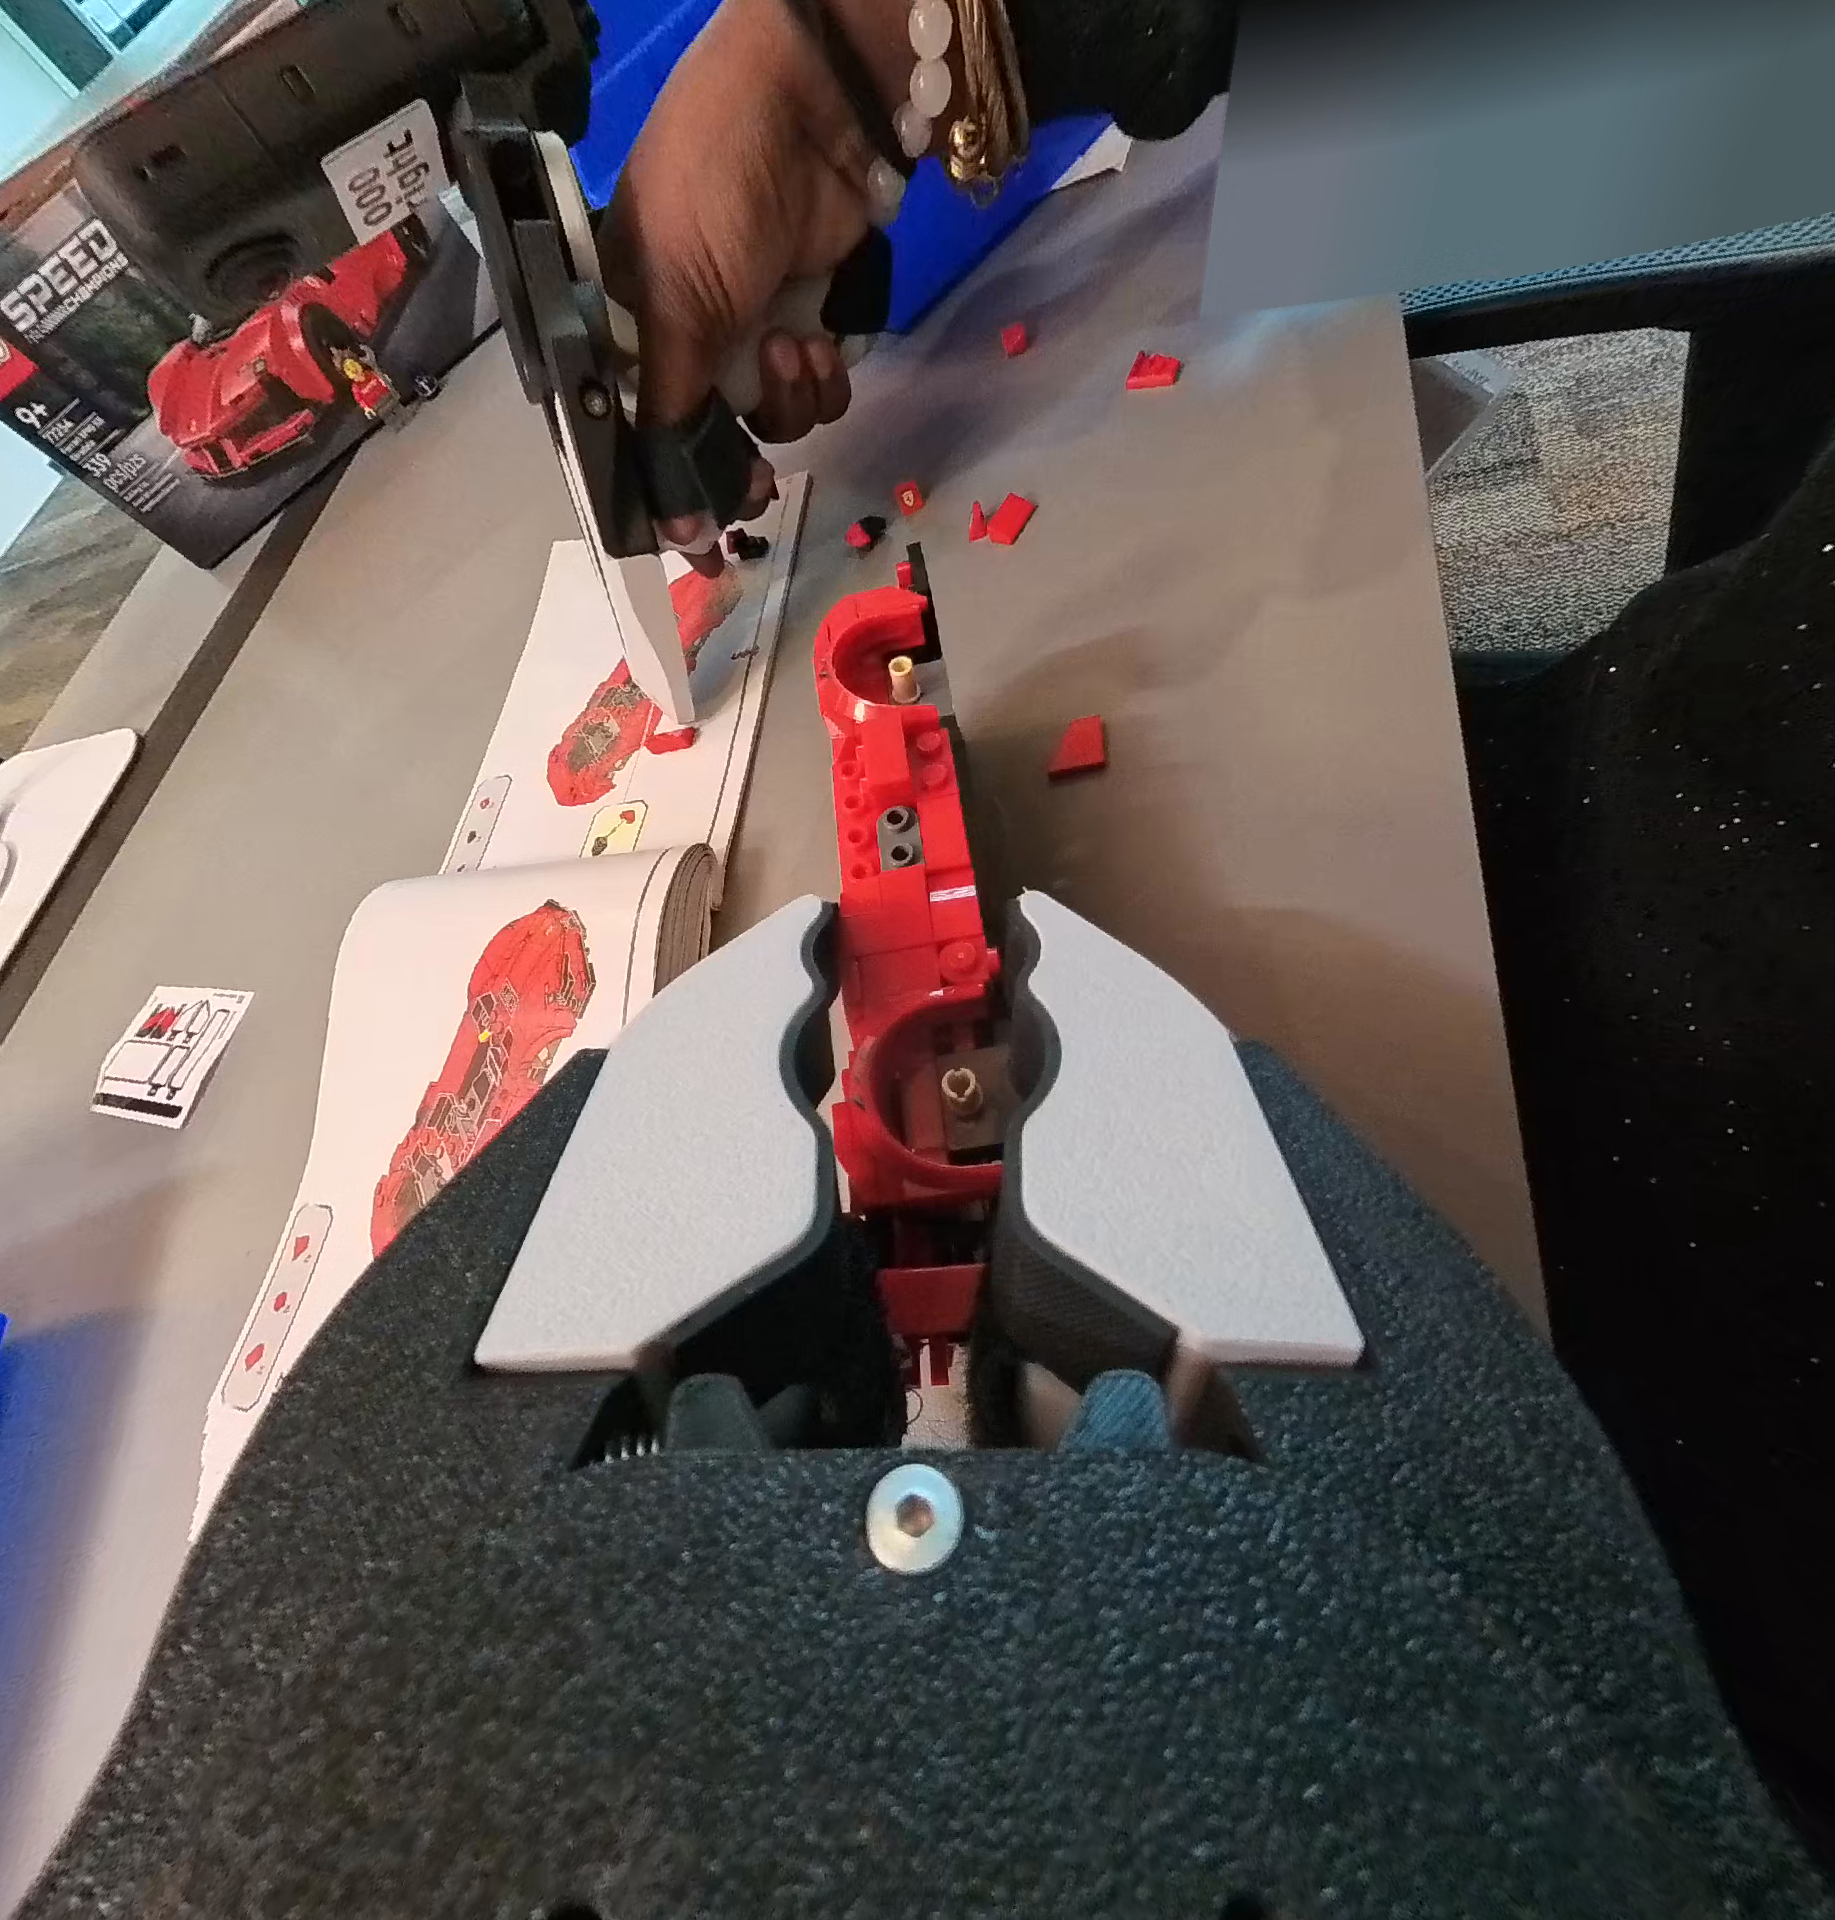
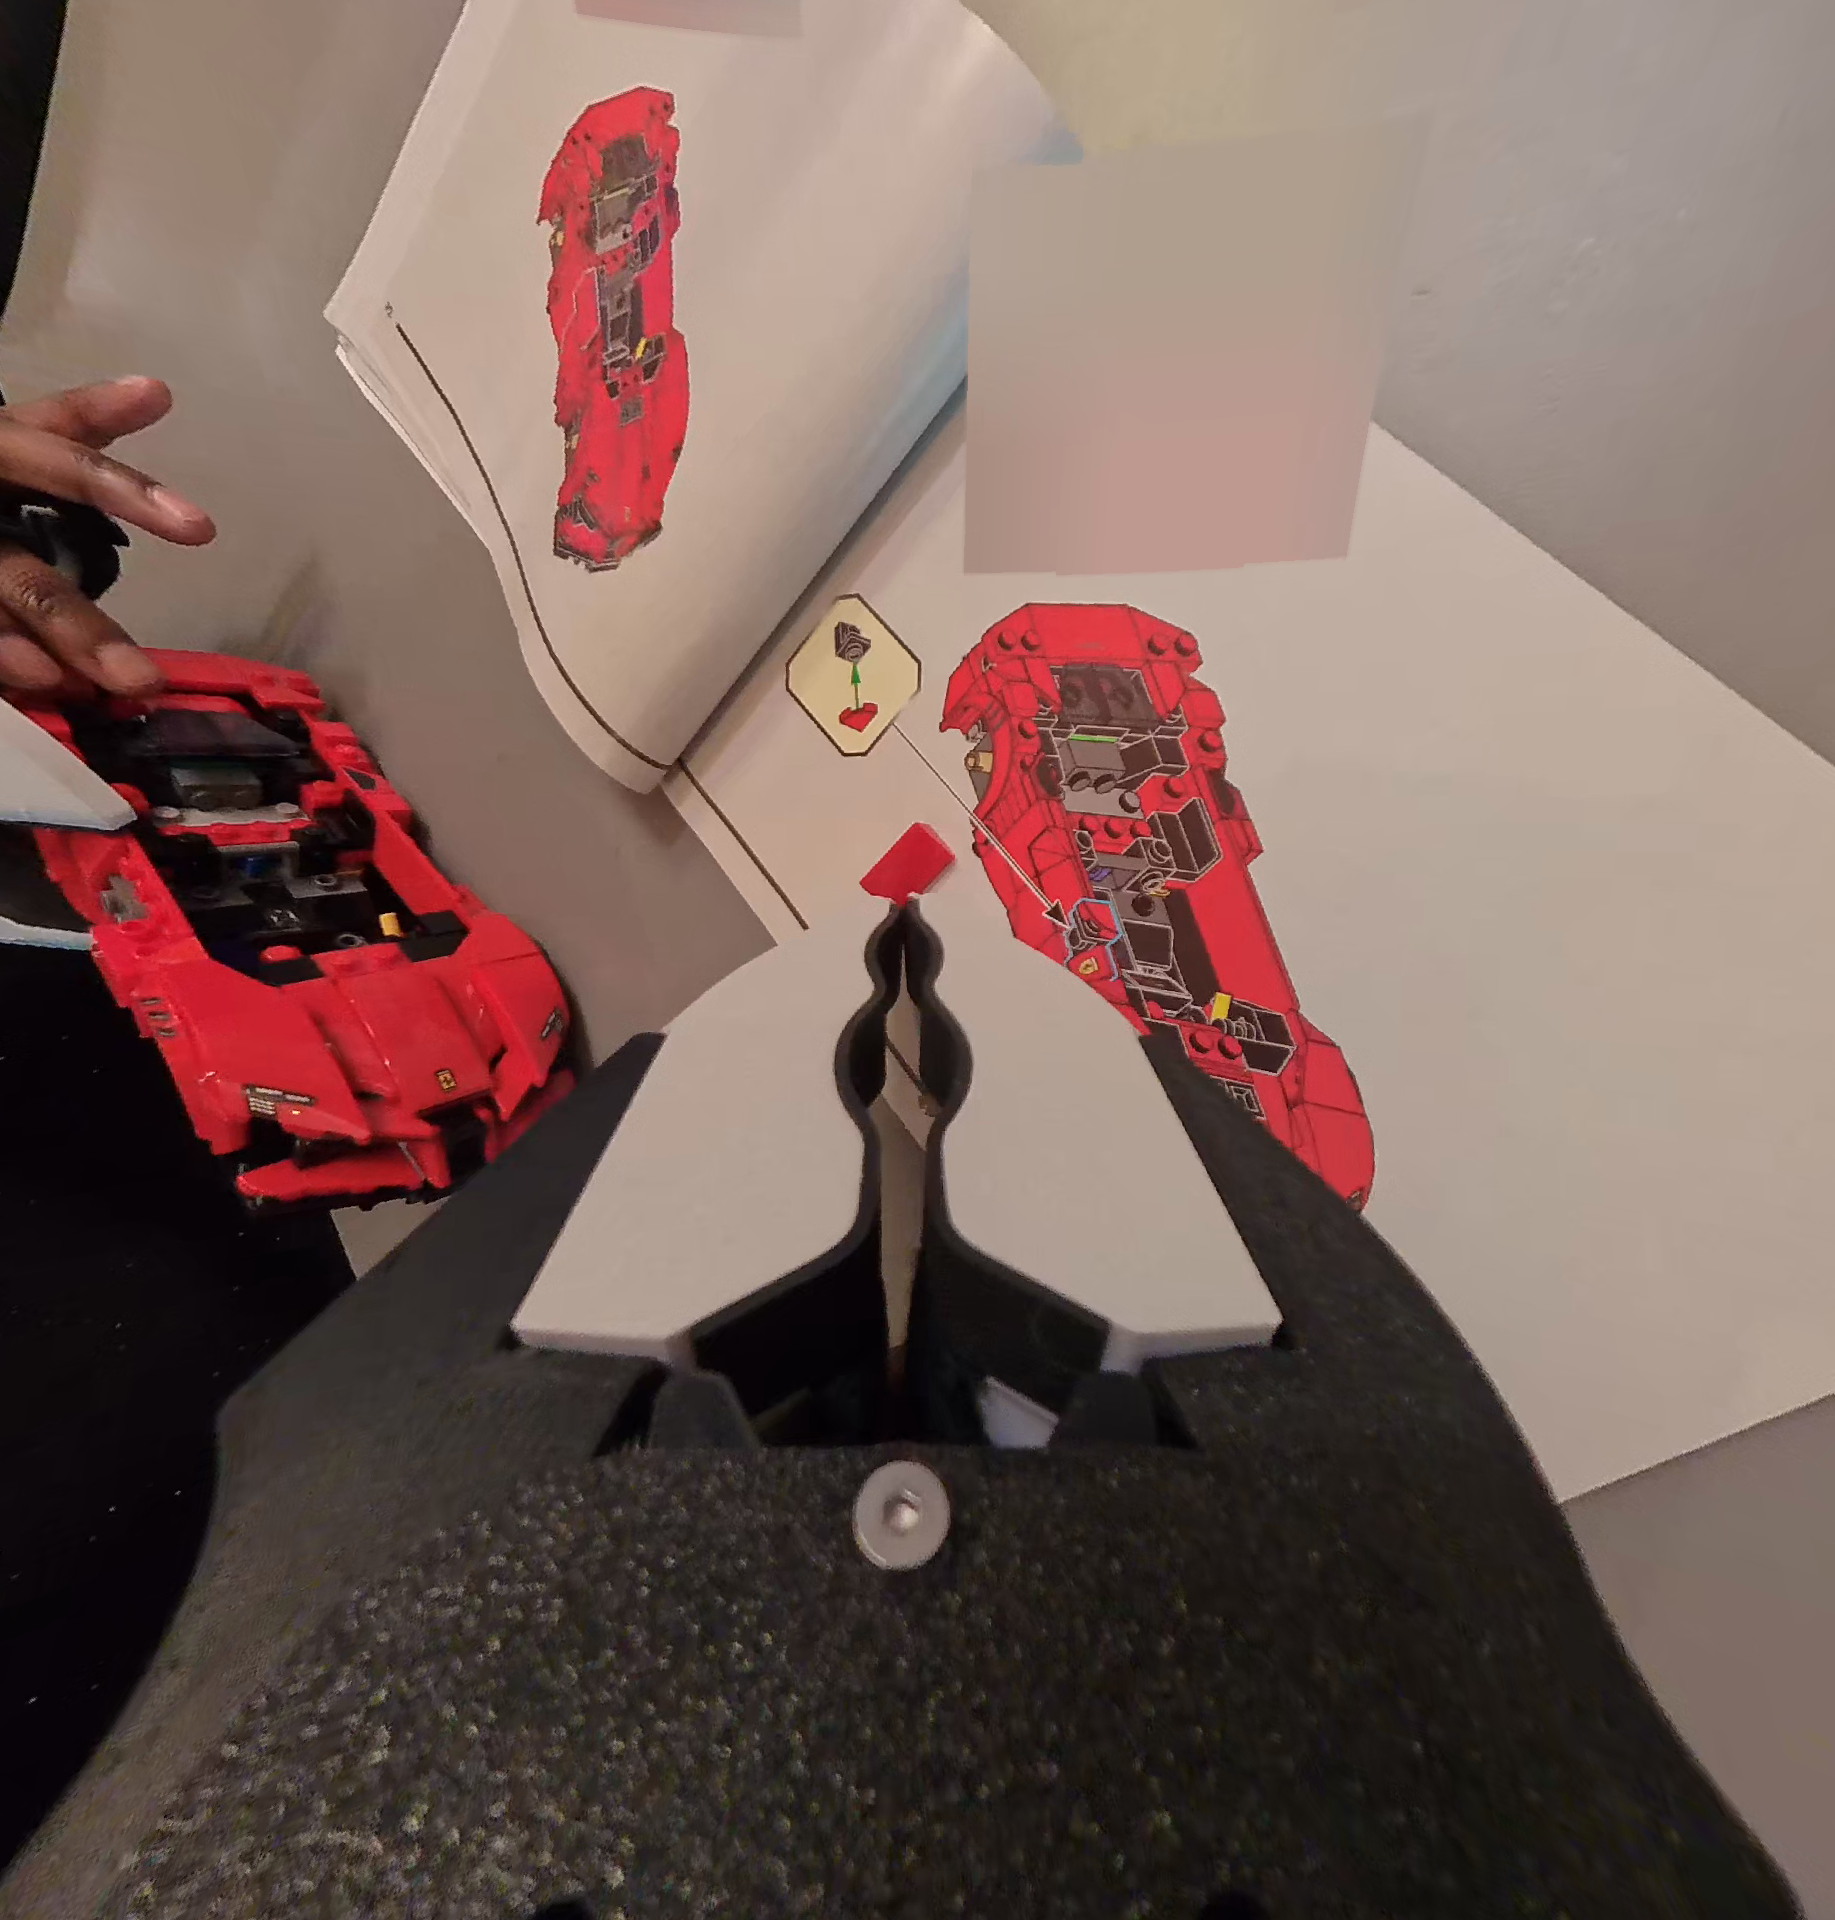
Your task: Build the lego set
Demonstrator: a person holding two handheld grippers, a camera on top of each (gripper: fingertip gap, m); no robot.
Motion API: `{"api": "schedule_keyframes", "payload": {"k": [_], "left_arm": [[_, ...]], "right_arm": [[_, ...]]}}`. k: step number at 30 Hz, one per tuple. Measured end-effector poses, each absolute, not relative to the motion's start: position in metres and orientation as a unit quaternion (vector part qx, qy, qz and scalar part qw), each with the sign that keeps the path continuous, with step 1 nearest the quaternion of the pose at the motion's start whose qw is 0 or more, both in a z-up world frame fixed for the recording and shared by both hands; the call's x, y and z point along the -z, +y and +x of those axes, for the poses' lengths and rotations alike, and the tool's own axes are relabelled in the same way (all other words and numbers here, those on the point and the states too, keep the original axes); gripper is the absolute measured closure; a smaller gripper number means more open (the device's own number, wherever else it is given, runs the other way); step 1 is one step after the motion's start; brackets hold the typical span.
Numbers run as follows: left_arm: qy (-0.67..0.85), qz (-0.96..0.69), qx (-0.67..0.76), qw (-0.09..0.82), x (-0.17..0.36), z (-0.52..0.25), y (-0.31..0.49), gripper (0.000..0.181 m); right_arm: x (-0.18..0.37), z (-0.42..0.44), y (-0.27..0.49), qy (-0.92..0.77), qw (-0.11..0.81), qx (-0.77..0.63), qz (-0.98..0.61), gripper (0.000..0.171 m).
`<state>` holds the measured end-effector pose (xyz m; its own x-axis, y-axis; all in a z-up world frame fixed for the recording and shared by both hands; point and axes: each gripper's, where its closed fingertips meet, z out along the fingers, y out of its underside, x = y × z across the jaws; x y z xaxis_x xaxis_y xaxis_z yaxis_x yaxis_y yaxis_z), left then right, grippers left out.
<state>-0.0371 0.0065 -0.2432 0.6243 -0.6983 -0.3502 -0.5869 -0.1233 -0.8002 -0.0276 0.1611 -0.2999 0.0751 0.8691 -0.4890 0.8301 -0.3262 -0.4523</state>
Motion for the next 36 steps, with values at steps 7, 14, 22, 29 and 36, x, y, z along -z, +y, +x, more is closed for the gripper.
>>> {"api": "schedule_keyframes", "payload": {"k": [7, 14, 22, 29, 36], "left_arm": [[0.430, -0.747, 0.055, 0.503, 0.244, -0.037, 0.006, 0.151], [0.430, -0.748, 0.056, 0.503, 0.244, -0.038, 0.007, 0.151], [0.430, -0.748, 0.055, 0.502, 0.244, -0.037, 0.007, 0.152], [0.429, -0.748, 0.057, 0.503, 0.244, -0.038, 0.007, 0.151], [0.428, -0.748, 0.058, 0.504, 0.243, -0.039, 0.007, 0.151]], "right_arm": [[0.287, -0.025, 0.168, -0.653, 0.074, -0.335, -0.676, 0.169], [0.263, -0.038, 0.169, -0.891, 0.187, -0.200, -0.363, 0.155], [0.285, -0.039, 0.159, -0.977, 0.066, -0.078, -0.186, 0.160], [0.284, -0.043, 0.169, -0.984, 0.035, -0.031, -0.169, 0.157], [0.286, -0.033, 0.167, -0.975, 0.011, -0.070, -0.212, 0.153]]}}
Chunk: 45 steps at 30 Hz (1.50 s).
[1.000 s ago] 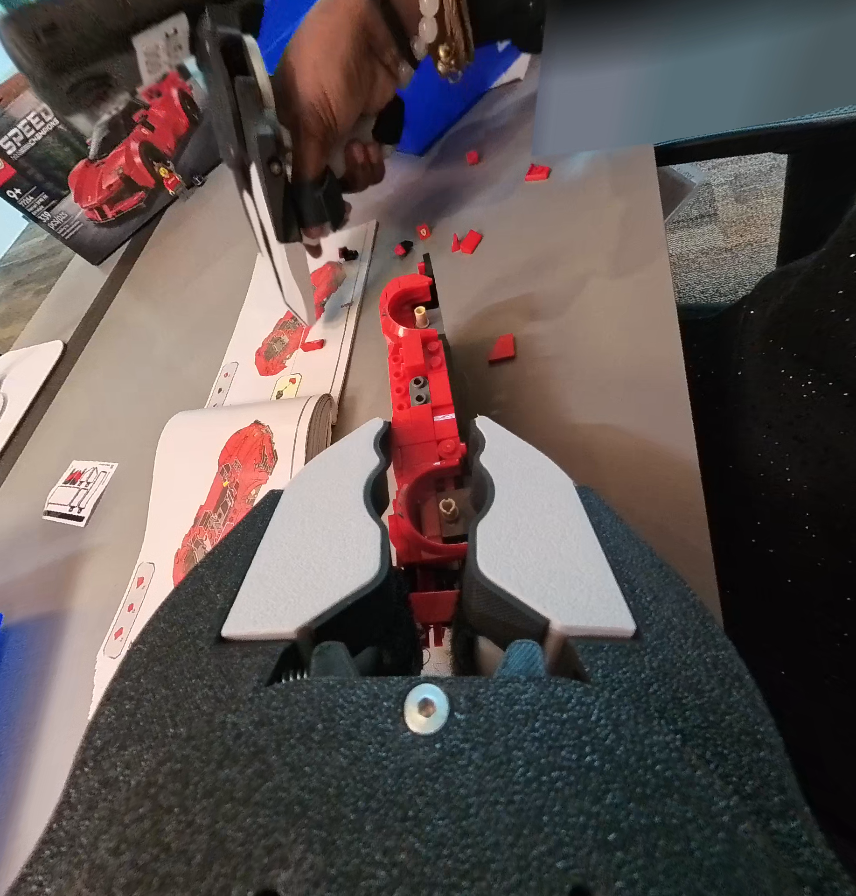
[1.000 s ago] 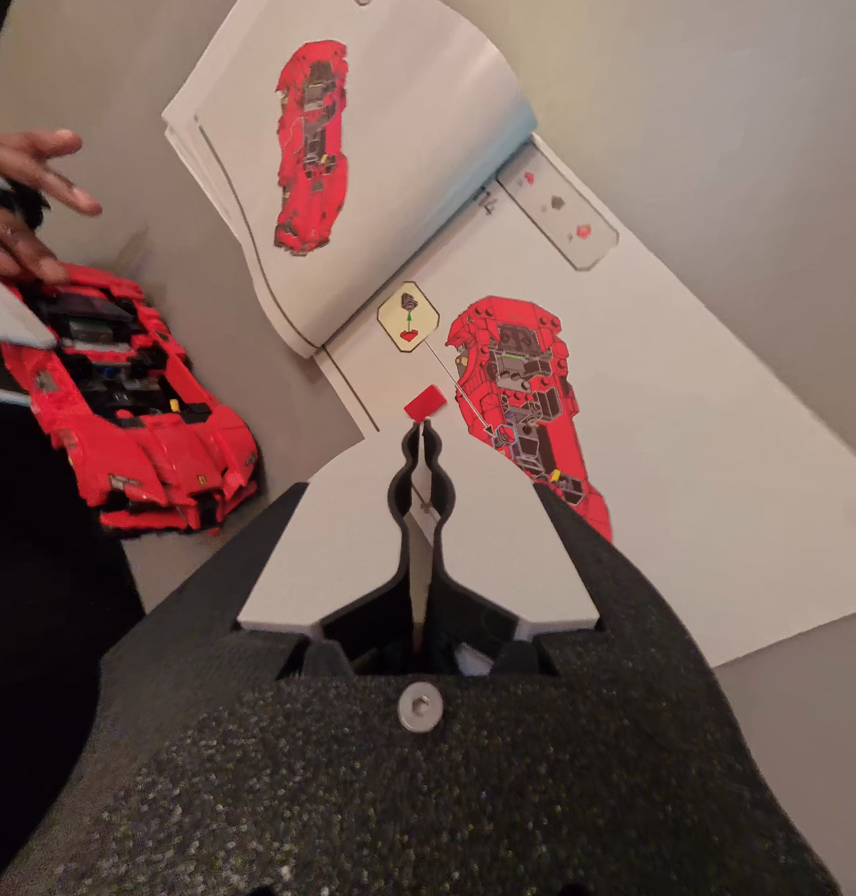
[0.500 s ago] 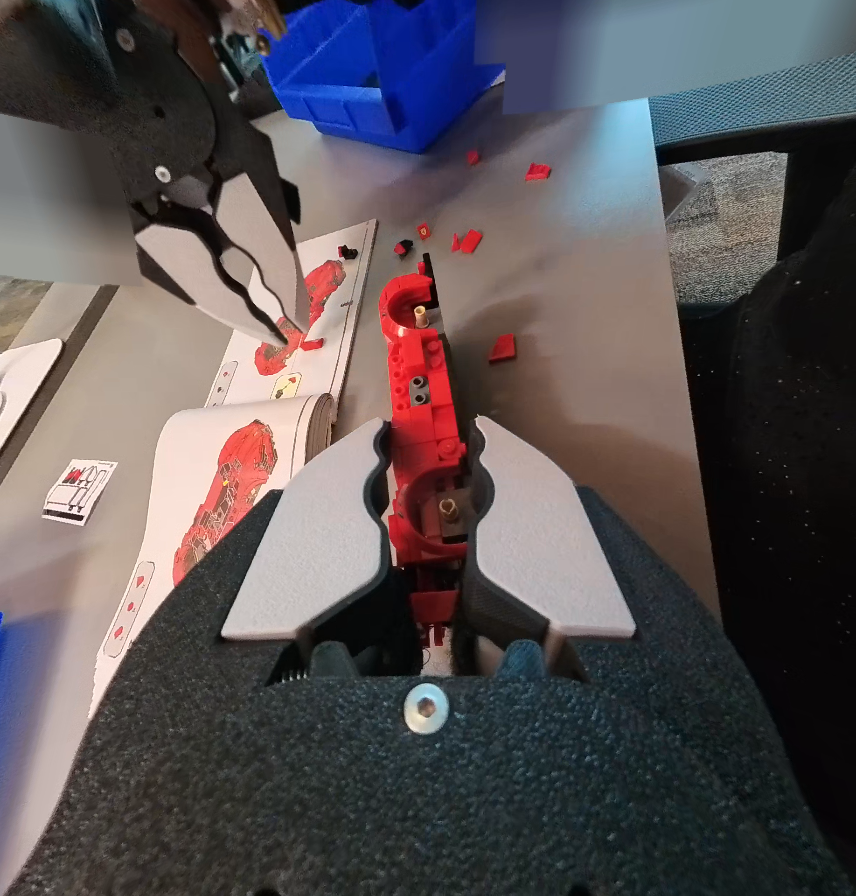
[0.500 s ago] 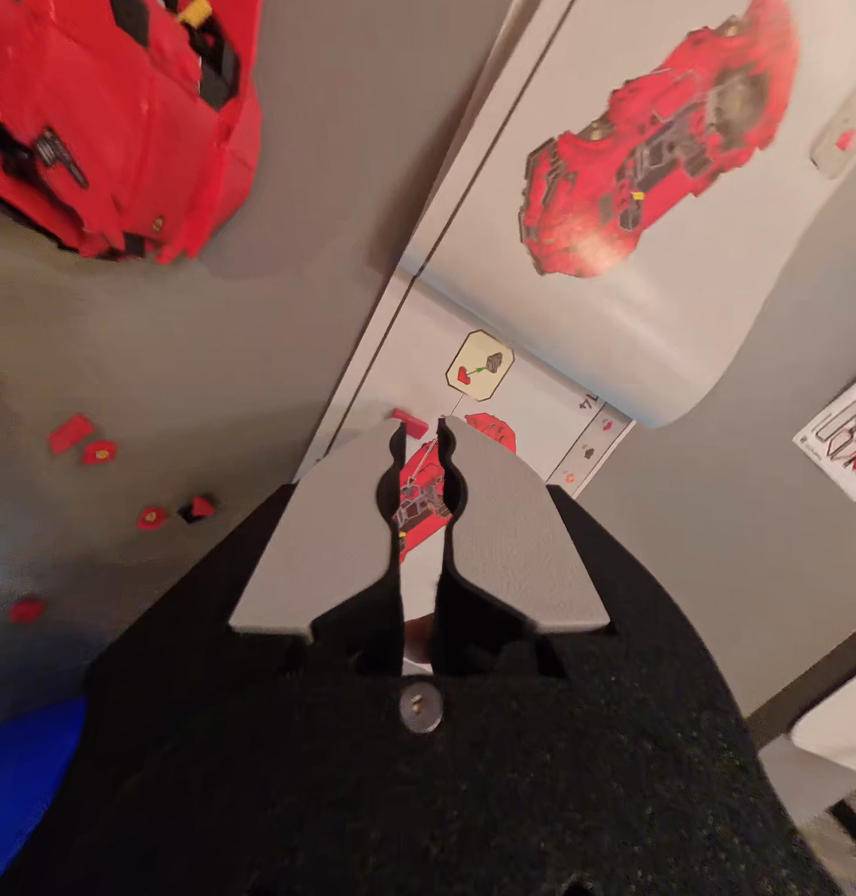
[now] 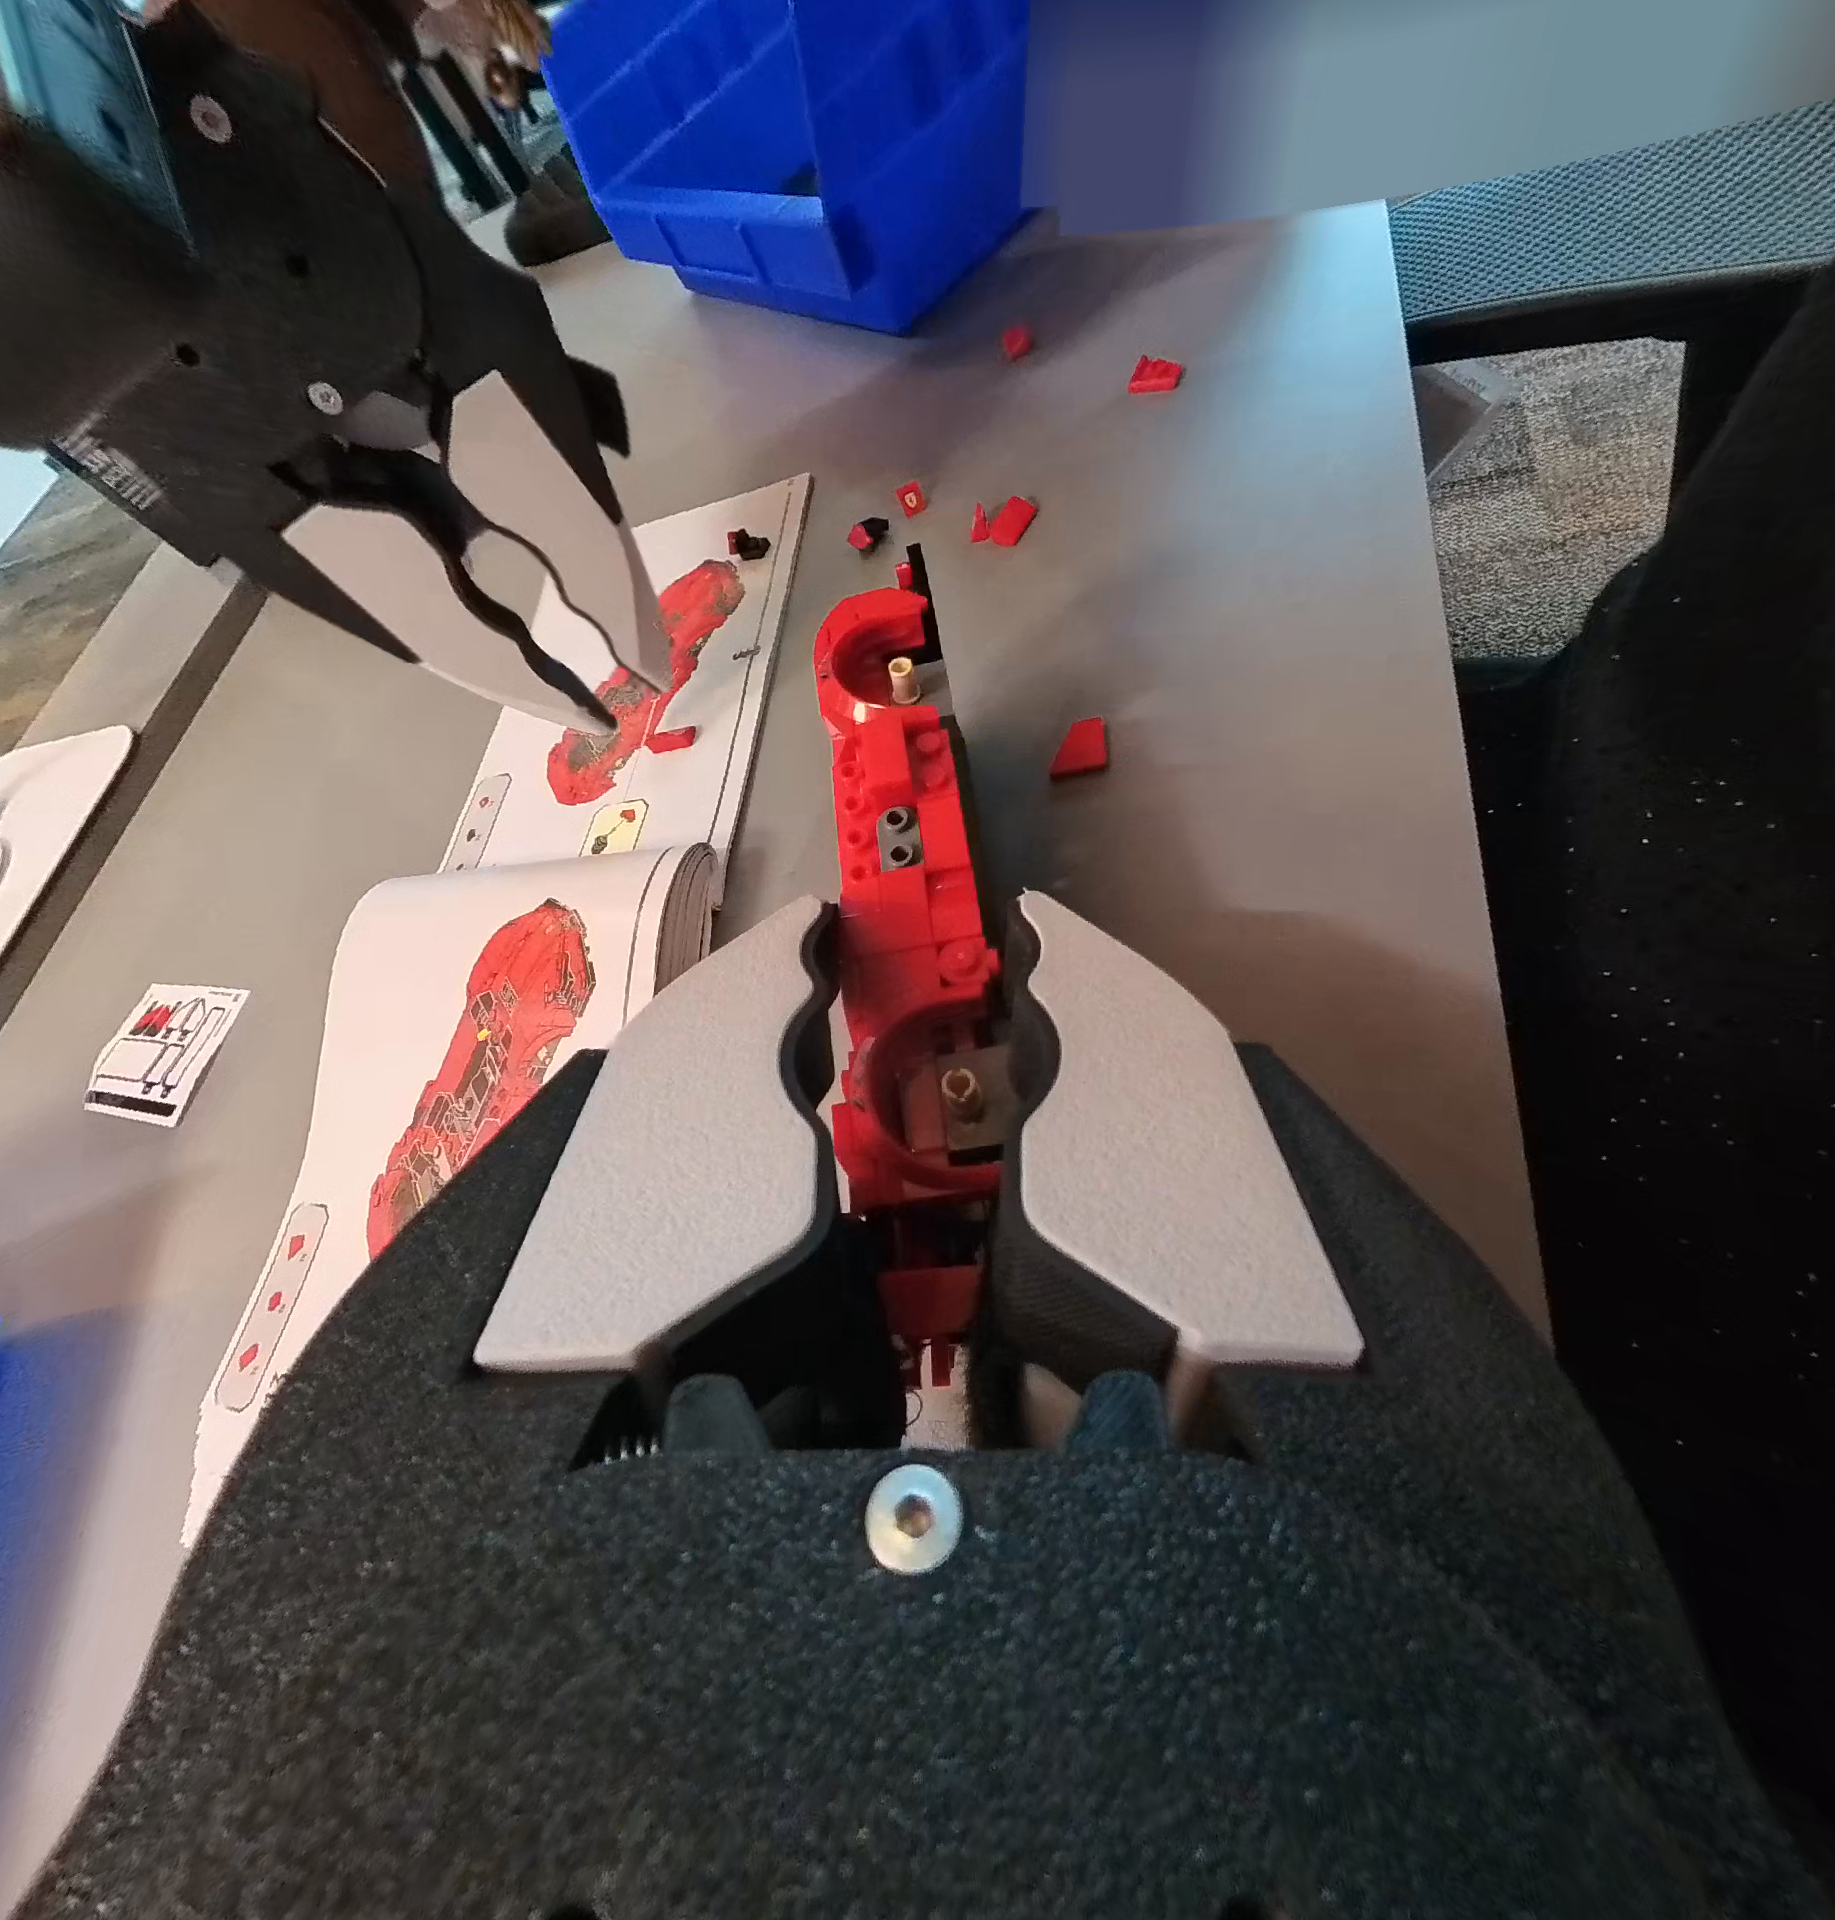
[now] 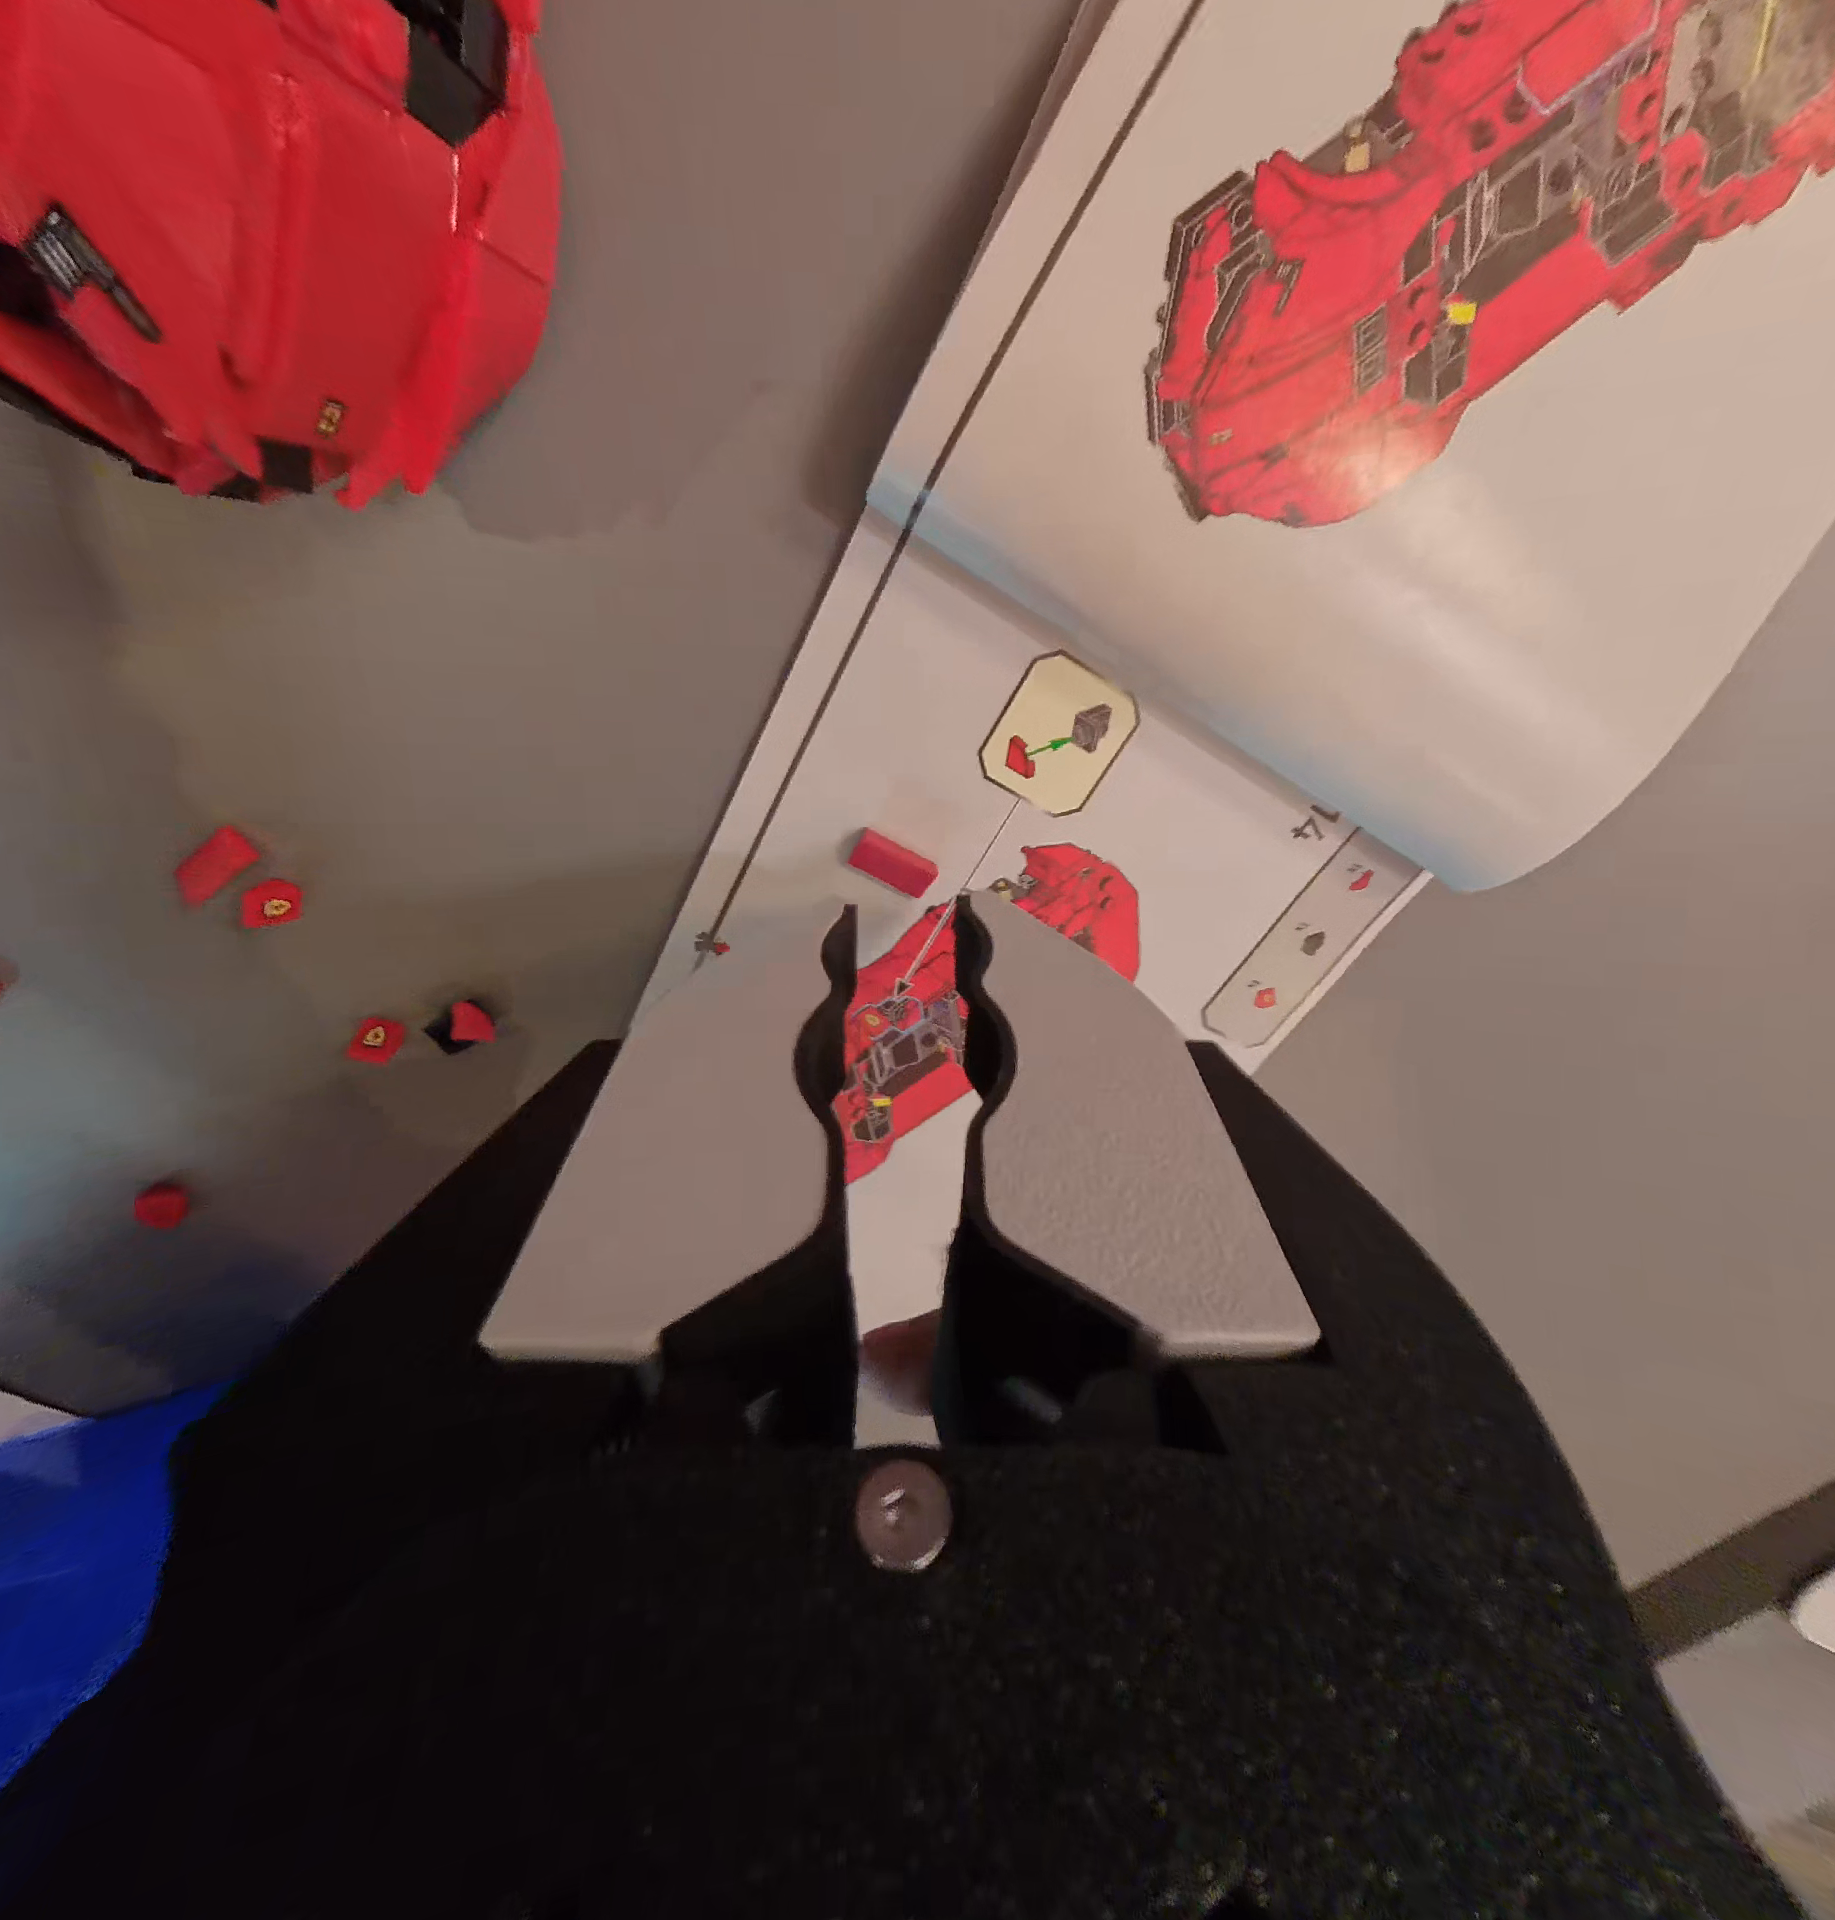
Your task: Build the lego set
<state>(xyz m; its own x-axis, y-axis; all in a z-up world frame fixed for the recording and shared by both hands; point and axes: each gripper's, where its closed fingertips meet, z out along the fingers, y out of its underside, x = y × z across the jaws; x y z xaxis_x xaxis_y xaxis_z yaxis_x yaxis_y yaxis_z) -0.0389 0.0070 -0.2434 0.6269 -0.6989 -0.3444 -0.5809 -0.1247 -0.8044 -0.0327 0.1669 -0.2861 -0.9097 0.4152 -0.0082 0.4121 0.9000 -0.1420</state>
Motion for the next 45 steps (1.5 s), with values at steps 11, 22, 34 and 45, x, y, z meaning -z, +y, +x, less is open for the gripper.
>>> {"api": "schedule_keyframes", "payload": {"k": [11, 22, 34, 45], "left_arm": [[0.429, -0.748, 0.057, 0.504, 0.243, -0.038, 0.007, 0.151], [0.429, -0.748, 0.055, 0.503, 0.244, -0.038, 0.007, 0.151], [0.429, -0.748, 0.055, 0.503, 0.244, -0.037, 0.006, 0.151], [0.429, -0.748, 0.054, 0.503, 0.244, -0.038, 0.006, 0.151]], "right_arm": [[0.293, -0.016, 0.163, -0.941, 0.005, -0.140, -0.308, 0.124], [0.295, -0.007, 0.162, -0.929, 0.022, -0.154, -0.335, 0.132], [0.297, -0.005, 0.161, -0.925, 0.025, -0.153, -0.346, 0.138], [0.292, -0.010, 0.159, -0.910, 0.028, -0.165, -0.380, 0.142]]}}
